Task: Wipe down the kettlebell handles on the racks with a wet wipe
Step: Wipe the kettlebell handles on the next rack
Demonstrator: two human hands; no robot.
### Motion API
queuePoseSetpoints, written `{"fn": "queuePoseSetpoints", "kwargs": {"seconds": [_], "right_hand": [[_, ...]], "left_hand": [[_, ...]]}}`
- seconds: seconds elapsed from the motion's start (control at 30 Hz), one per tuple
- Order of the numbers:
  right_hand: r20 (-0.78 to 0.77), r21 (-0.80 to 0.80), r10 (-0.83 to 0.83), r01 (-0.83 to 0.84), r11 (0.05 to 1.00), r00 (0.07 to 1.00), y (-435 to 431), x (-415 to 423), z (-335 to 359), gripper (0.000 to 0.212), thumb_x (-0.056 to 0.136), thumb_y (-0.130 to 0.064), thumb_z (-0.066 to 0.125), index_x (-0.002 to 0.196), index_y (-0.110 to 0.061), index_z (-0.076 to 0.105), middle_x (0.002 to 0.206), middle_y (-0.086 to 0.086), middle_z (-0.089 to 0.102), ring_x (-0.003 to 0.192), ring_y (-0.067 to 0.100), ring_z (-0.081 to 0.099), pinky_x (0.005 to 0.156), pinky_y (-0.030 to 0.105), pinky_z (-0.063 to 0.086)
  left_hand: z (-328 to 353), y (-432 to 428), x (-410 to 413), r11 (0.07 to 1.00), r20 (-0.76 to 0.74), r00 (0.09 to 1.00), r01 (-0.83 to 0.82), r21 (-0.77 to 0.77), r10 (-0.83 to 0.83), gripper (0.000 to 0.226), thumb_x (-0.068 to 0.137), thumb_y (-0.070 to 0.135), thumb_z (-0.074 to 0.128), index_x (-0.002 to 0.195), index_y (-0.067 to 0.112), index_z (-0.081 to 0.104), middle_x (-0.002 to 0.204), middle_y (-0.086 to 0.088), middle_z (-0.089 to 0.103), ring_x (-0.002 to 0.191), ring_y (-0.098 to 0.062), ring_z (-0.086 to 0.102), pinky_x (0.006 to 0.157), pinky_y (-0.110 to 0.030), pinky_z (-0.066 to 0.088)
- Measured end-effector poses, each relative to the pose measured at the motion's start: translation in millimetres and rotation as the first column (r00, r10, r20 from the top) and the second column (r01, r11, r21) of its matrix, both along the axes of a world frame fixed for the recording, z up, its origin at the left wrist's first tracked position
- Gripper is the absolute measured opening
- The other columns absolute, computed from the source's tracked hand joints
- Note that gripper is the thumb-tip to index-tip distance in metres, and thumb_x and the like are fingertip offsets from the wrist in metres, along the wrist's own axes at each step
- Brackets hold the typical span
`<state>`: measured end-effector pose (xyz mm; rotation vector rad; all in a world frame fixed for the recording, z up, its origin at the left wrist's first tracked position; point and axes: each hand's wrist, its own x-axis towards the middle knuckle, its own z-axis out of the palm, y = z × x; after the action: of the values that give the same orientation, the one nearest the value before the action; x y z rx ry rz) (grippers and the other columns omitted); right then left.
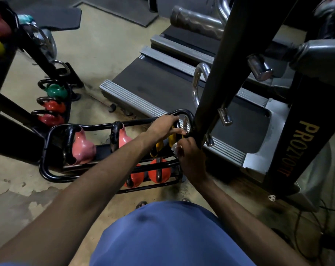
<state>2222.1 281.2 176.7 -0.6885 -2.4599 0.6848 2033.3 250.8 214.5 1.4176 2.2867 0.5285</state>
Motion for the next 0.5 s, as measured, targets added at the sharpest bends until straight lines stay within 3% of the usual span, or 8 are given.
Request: {"fn": "queuePoseSetpoints", "kwargs": {"seconds": [0.07, 0.13, 0.2, 0.3, 0.4, 0.5], "right_hand": [[0.003, -0.021, 0.029, -0.029, 0.999, 1.000, 7.6, -5.6, -0.2, 0.013, 0.101, -0.023, 0.054, 0.092, -0.016, 0.057, 0.097, 0.002, 0.054, 0.074, 0.020, 0.056, 0.056, 0.037, 0.048], [-0.005, -0.093, -0.002, 0.002, 0.996, 1.000, 16.3, -12.9, 5.8, 0.006, 0.099, -0.016, 0.053, 0.096, -0.015, 0.058, 0.100, 0.003, 0.054, 0.082, 0.022, 0.058, 0.065, 0.035, 0.046], [0.009, -0.051, -0.009, 0.009, 0.999, 1.000, 21.8, -16.2, 7.5, 0.010, 0.098, -0.016, 0.049, 0.100, -0.013, 0.059, 0.102, 0.005, 0.056, 0.087, 0.026, 0.059, 0.069, 0.033, 0.043], [-0.015, 0.025, 0.026, -0.026, 0.999, 1.000, 24.9, -15.9, 9.2, 0.017, 0.099, -0.021, 0.045, 0.099, -0.013, 0.060, 0.100, 0.006, 0.058, 0.086, 0.026, 0.060, 0.070, 0.034, 0.046], [0.051, 0.109, 0.036, -0.041, 0.993, 0.998, 34.5, -28.5, 12.5, 0.015, 0.097, -0.022, 0.048, 0.093, -0.016, 0.060, 0.094, 0.004, 0.059, 0.078, 0.021, 0.057, 0.062, 0.035, 0.047], [0.188, 0.223, 0.080, -0.122, 0.967, 0.979, 48.7, -58.5, 7.7, 0.011, 0.086, -0.009, 0.058, 0.082, -0.019, 0.059, 0.084, 0.002, 0.057, 0.074, 0.018, 0.053, 0.059, 0.034, 0.047]], "left_hand": [[-1.8, -0.8, 0.0, 1.000, 0.009, 1.000, -0.011, -0.006, 0.011, 0.067, 0.084, 0.057, 0.071, 0.127, 0.008, 0.062, 0.113, -0.011, 0.069, 0.107, -0.028, 0.063, 0.087, -0.038, 0.050], [-1.6, -3.5, 3.7, 0.996, 0.086, 0.994, -0.078, 0.037, 0.075, 0.060, 0.095, 0.049, 0.062, 0.138, 0.007, 0.056, 0.129, -0.013, 0.065, 0.120, -0.027, 0.059, 0.098, -0.037, 0.046], [-2.2, -13.0, 13.4, 0.973, 0.122, 0.981, -0.169, 0.156, 0.151, 0.047, 0.102, 0.033, 0.055, 0.141, 0.007, 0.054, 0.139, -0.012, 0.060, 0.130, -0.025, 0.054, 0.110, -0.036, 0.041], [-7.9, -43.4, 43.1, 0.922, 0.074, 0.971, -0.240, 0.303, 0.229, 0.041, 0.099, 0.019, 0.052, 0.140, 0.016, 0.056, 0.140, -0.003, 0.059, 0.129, -0.015, 0.054, 0.109, -0.038, 0.044], [-16.2, -80.3, 81.0, 0.937, 0.032, 0.980, -0.197, 0.289, 0.196, 0.047, 0.096, 0.014, 0.053, 0.143, 0.022, 0.053, 0.146, 0.004, 0.053, 0.130, -0.010, 0.052, 0.110, -0.030, 0.044], [-21.2, -97.4, 105.1, 0.973, -0.116, 0.990, -0.047, 0.226, 0.075, 0.051, 0.092, 0.015, 0.055, 0.142, 0.020, 0.053, 0.149, 0.002, 0.050, 0.127, -0.019, 0.054, 0.105, -0.032, 0.047]]}}
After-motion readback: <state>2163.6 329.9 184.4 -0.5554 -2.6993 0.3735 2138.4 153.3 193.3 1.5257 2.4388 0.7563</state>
